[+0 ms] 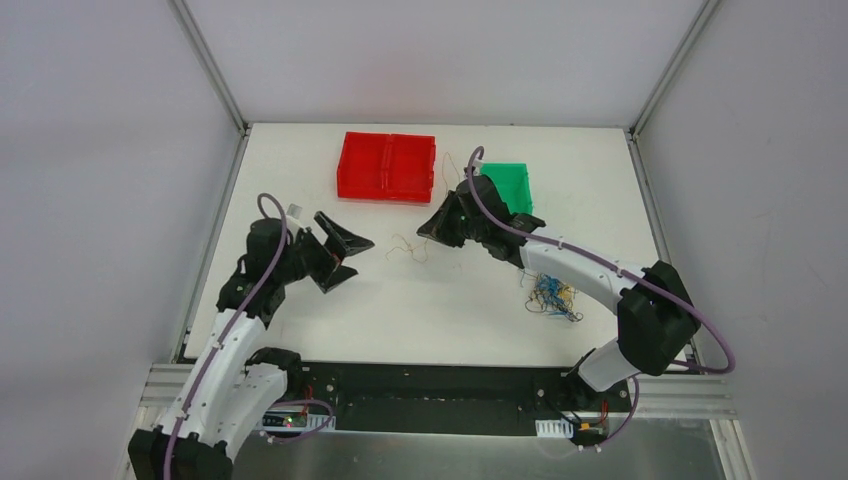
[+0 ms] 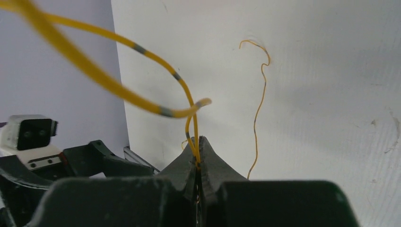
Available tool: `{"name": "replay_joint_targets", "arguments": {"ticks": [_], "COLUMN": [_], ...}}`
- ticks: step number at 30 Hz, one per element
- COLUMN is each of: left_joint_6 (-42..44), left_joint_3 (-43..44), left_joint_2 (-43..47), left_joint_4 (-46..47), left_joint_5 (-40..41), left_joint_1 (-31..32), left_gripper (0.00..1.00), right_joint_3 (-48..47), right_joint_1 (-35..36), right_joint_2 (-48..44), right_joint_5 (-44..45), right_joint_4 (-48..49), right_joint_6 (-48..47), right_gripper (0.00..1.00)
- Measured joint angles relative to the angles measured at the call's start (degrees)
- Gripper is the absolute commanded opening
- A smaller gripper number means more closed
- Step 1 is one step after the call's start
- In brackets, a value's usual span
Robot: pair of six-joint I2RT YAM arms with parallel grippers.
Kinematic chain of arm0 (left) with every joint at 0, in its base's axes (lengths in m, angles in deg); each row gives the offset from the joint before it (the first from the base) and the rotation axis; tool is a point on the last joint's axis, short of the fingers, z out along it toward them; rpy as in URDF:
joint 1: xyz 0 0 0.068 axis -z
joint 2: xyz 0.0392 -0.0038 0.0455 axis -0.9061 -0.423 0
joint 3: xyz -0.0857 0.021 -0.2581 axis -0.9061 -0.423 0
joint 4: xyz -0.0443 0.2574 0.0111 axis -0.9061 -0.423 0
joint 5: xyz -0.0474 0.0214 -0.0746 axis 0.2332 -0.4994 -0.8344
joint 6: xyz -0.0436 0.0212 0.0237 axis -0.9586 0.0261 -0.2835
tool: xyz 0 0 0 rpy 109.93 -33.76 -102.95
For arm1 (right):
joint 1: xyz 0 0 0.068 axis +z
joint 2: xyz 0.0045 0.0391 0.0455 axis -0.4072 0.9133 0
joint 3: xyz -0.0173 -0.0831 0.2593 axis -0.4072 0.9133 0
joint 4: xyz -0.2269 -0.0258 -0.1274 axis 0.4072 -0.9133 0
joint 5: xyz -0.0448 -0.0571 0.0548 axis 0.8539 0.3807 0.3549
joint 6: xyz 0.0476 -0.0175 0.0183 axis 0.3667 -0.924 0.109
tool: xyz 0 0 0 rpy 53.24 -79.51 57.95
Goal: Untangle the cables
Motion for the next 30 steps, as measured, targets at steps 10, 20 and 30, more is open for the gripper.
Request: {"name": "replay_joint_targets", "arguments": {"ticks": [10, 20, 30], "left_joint_6": [-18.58, -21.79, -24.83], "left_joint_3": [-7.06, -7.52, -14.67], "left_joint_2": [-9.66, -19.61, -13.29], "left_joint_4": [16.68, 29.97, 36.30], "left_joint_5": [10.38, 19.87, 25.57], "left_joint_1": [20.13, 26.16, 29.40], "left_gripper": [0.99, 0.99, 0.99], "right_joint_3": [0.92, 2.05, 4.79], "right_joint_1": [0.55, 1.68, 1.36], "right_joint_2": [0.04, 0.09, 0.09], "right_joint_5": [4.46, 0.63, -0.70], "right_joint_4": [3.08, 4.98, 5.70], "right_joint_6": [2.86, 7.63, 9.27], "right_gripper": [0.00, 0.00, 0.00]}}
